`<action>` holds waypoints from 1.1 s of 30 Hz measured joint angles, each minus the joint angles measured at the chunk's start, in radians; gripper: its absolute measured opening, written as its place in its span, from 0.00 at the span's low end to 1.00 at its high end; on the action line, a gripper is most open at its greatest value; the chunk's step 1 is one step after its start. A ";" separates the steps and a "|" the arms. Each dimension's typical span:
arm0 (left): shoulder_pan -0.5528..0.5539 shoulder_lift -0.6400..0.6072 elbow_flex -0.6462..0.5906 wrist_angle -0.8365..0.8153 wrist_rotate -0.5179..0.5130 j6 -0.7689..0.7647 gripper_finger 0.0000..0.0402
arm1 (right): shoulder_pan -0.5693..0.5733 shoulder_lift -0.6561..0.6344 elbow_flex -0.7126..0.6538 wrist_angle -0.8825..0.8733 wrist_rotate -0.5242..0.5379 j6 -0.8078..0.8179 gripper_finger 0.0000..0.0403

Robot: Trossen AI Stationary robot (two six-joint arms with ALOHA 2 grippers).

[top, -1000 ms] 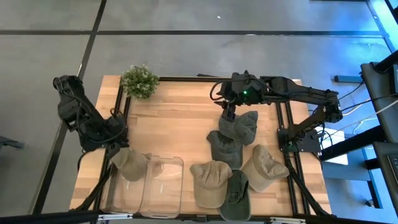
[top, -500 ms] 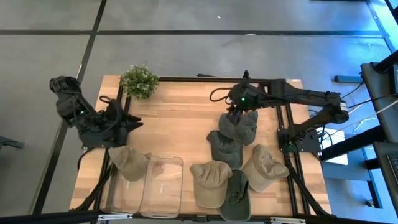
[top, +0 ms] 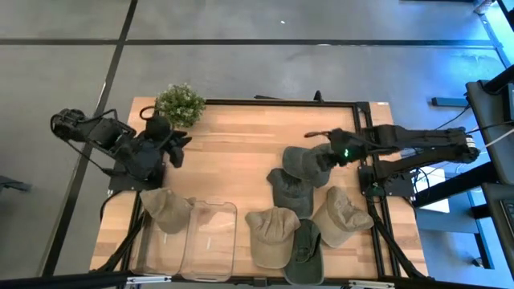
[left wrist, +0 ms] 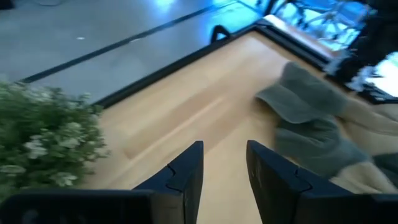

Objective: Pick & Place hat
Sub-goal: Put the top black cap into the right transparent bin

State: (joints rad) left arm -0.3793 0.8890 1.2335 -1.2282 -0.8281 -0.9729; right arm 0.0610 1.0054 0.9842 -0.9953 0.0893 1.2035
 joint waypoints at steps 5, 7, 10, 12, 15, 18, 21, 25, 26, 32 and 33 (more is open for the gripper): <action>0.104 0.029 0.000 0.027 0.013 0.092 0.29 | 0.145 -0.028 -0.110 0.001 0.020 0.242 0.43; 0.137 0.039 0.000 0.056 0.022 0.145 0.29 | 0.207 -0.027 -0.150 0.041 0.023 0.330 0.43; 0.185 0.054 0.000 0.103 0.067 0.254 0.29 | 0.283 -0.027 -0.212 0.122 0.048 0.436 0.43; 0.218 0.055 0.000 0.133 0.125 0.313 0.30 | 0.319 -0.026 -0.248 0.164 0.099 0.496 0.43; 0.263 0.058 0.000 0.171 0.202 0.364 0.30 | 0.362 -0.027 -0.298 0.219 0.189 0.554 0.43; 0.293 0.059 0.000 0.180 0.231 0.390 0.30 | 0.394 -0.027 -0.332 0.222 0.223 0.582 0.43; 0.315 0.061 0.000 0.179 0.263 0.393 0.30 | 0.433 -0.030 -0.361 0.224 0.225 0.631 0.43; 0.331 0.060 0.000 0.179 0.307 0.393 0.30 | 0.489 -0.035 -0.398 0.241 0.298 0.715 0.43; 0.332 0.060 0.000 0.179 0.311 0.393 0.30 | 0.499 -0.035 -0.410 0.254 0.334 0.733 0.43; 0.332 0.062 0.000 0.179 0.316 0.393 0.30 | 0.515 -0.035 -0.504 0.400 0.410 0.756 0.43; 0.332 0.063 0.000 0.179 0.316 0.393 0.30 | 0.515 -0.035 -0.522 0.424 0.424 0.761 0.43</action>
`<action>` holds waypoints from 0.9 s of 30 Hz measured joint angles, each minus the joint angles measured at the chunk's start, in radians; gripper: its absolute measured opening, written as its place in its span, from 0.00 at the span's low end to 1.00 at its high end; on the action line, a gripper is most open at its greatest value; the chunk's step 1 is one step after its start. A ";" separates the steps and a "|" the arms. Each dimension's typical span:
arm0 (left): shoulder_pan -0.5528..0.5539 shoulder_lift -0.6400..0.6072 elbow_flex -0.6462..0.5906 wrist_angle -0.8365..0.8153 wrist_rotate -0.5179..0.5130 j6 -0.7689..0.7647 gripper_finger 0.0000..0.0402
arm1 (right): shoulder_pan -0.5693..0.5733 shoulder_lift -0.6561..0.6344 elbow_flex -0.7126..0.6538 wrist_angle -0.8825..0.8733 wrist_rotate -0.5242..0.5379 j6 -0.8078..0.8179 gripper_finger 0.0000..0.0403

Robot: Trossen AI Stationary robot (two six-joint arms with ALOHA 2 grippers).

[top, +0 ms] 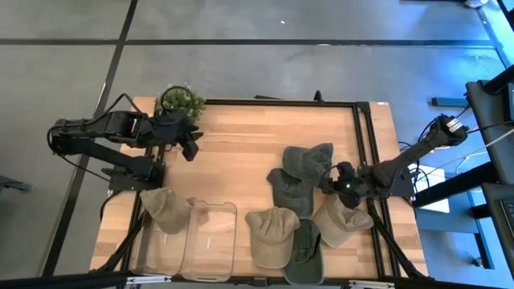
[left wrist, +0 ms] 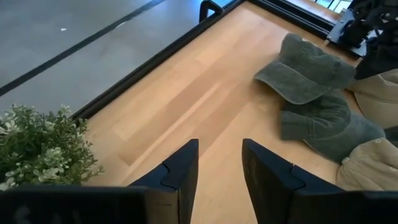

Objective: Pick & Place hat
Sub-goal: Put the top black cap into the right transparent bin

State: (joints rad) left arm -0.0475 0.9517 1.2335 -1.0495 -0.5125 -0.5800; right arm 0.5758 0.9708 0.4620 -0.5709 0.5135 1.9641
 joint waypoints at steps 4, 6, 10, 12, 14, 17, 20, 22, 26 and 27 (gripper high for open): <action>0.000 0.003 0.000 0.000 0.000 -0.006 0.30 | 0.000 0.000 -0.039 0.067 0.098 0.020 0.43; 0.000 0.007 0.000 0.000 0.000 -0.008 0.29 | 0.000 0.000 -0.043 0.071 0.132 0.013 0.43; 0.000 0.015 0.000 0.000 0.000 -0.009 0.29 | -0.001 0.000 -0.040 0.065 0.174 -0.031 0.43; 0.000 0.021 0.000 0.001 -0.001 -0.008 0.29 | -0.001 0.000 -0.040 0.064 0.188 -0.042 0.43; 0.000 0.025 0.000 0.001 -0.001 -0.008 0.29 | -0.001 0.000 -0.040 0.066 0.196 -0.068 0.43; 0.000 0.036 0.000 0.017 -0.003 -0.008 0.29 | -0.001 0.000 -0.040 0.073 0.196 -0.121 0.43; 0.000 0.052 0.000 0.064 -0.019 -0.008 0.29 | -0.001 0.000 -0.040 0.071 0.195 -0.138 0.42; 0.000 0.063 0.000 0.088 -0.024 -0.008 0.29 | -0.002 0.000 -0.040 0.070 0.195 -0.140 0.38; 0.000 0.085 0.000 0.104 -0.018 0.035 0.30 | -0.003 0.000 -0.040 0.061 0.207 -0.146 0.23; 0.000 0.089 0.000 0.104 -0.014 0.048 0.30 | -0.004 0.000 -0.040 0.061 0.210 -0.158 0.18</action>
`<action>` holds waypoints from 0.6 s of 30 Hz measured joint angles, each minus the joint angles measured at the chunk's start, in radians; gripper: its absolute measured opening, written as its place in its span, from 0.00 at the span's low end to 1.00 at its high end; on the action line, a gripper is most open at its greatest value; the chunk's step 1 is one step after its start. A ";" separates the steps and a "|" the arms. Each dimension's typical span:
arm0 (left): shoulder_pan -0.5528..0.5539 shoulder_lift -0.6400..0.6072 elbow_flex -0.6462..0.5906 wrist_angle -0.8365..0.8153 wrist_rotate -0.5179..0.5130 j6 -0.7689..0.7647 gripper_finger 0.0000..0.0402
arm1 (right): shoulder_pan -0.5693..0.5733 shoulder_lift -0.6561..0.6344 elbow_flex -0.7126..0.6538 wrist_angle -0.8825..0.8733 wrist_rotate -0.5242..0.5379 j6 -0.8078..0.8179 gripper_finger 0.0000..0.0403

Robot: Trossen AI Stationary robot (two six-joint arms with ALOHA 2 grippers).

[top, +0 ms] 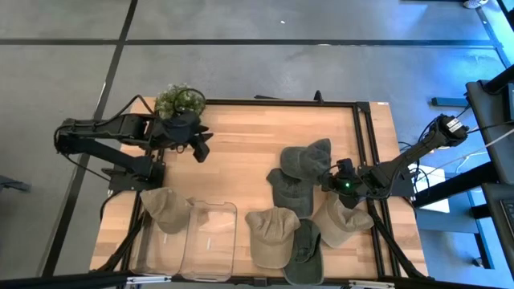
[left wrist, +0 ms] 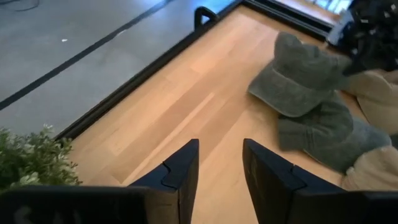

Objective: Pick & Place hat
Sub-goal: Put the top black cap into the right transparent bin

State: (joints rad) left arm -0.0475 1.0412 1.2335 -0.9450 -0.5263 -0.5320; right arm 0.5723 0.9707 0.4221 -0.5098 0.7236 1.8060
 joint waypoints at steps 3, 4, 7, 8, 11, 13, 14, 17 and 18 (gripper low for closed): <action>0.000 0.015 0.000 0.000 0.027 0.006 0.30 | -0.001 -0.001 0.000 0.000 0.002 -0.034 0.04; 0.000 0.020 0.000 0.001 0.034 0.006 0.30 | -0.001 -0.003 0.003 -0.001 0.001 -0.048 0.03; 0.000 0.034 0.000 0.008 0.066 0.006 0.29 | -0.006 -0.008 0.043 -0.028 -0.015 -0.092 0.02; 0.003 0.039 0.000 0.008 0.085 0.007 0.29 | -0.011 -0.009 0.067 -0.048 -0.034 -0.135 0.02; 0.025 0.045 0.000 0.018 0.167 0.019 0.29 | -0.041 -0.011 0.177 -0.137 -0.099 -0.296 0.01; 0.049 0.043 0.000 0.055 0.242 0.019 0.29 | -0.069 -0.011 0.270 -0.198 -0.138 -0.441 0.01; 0.062 0.043 0.000 0.075 0.282 0.021 0.29 | -0.084 -0.011 0.319 -0.217 -0.161 -0.526 0.01; 0.103 0.044 0.000 0.149 0.400 0.022 0.28 | -0.132 -0.005 0.463 -0.219 -0.270 -0.812 0.01; 0.118 0.044 0.000 0.172 0.438 0.023 0.28 | -0.146 0.005 0.511 -0.220 -0.303 -0.890 0.01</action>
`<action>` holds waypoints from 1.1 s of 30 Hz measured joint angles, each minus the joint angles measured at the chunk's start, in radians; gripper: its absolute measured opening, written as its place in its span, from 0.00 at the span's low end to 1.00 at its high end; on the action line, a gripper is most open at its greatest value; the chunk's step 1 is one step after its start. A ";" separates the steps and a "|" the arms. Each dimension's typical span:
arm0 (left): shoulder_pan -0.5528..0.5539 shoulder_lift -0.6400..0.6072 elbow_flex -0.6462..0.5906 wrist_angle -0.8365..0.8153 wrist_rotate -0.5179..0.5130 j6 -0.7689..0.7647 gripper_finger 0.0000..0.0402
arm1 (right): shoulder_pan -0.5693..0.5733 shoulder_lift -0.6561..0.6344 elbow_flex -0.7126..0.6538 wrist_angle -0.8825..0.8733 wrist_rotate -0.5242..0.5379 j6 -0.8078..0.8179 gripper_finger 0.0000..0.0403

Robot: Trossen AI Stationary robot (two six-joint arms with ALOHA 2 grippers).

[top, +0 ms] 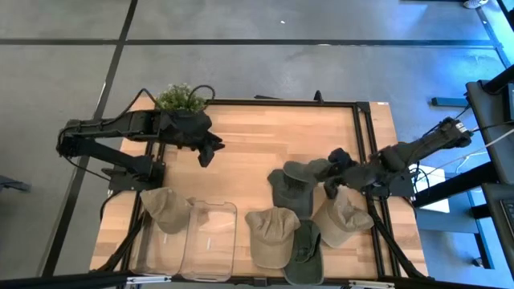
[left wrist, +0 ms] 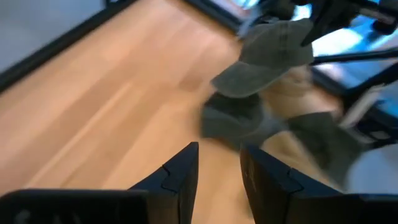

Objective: Pick & Place hat
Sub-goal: Put the top black cap into the right transparent bin

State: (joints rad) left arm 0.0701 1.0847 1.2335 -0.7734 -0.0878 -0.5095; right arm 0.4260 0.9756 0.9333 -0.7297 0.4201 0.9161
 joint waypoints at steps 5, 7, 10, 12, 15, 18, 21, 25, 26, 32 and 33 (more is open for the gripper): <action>0.056 0.020 0.000 0.082 0.150 0.000 0.28 | -0.074 0.109 0.199 -0.072 -0.213 -0.214 0.01; 0.068 0.037 0.000 0.115 0.178 0.000 0.28 | -0.105 0.168 0.260 -0.110 -0.301 -0.239 0.01; 0.077 0.072 0.000 0.123 0.199 0.000 0.28 | -0.136 0.254 0.330 -0.140 -0.465 -0.268 0.00; 0.083 0.097 0.000 0.122 0.227 0.000 0.28 | -0.151 0.313 0.360 -0.200 -0.588 -0.261 0.00; 0.085 0.126 0.000 0.122 0.258 0.000 0.29 | -0.154 0.385 0.373 -0.312 -0.716 -0.242 0.00; 0.085 0.152 0.000 0.127 0.274 0.019 0.28 | -0.154 0.430 0.373 -0.444 -0.760 -0.244 0.00; 0.085 0.182 0.000 0.179 0.274 0.034 0.28 | -0.154 0.452 0.383 -0.582 -0.750 -0.261 0.00; 0.085 0.243 0.000 0.284 0.295 0.070 0.28 | -0.154 0.452 0.457 -0.682 -0.651 -0.297 0.00; 0.085 0.255 0.000 0.307 0.308 0.083 0.28 | -0.154 0.452 0.484 -0.701 -0.619 -0.304 0.00; 0.122 0.286 0.000 0.364 0.368 0.107 0.28 | -0.154 0.465 0.706 -0.824 -0.429 -0.390 0.00; 0.127 0.286 0.000 0.366 0.368 0.112 0.28 | -0.154 0.471 0.742 -0.834 -0.409 -0.410 0.00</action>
State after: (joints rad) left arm 0.1973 1.3703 1.2335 -0.4078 0.2802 -0.3979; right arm 0.2716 1.4470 1.6754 -1.5636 0.0111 0.5058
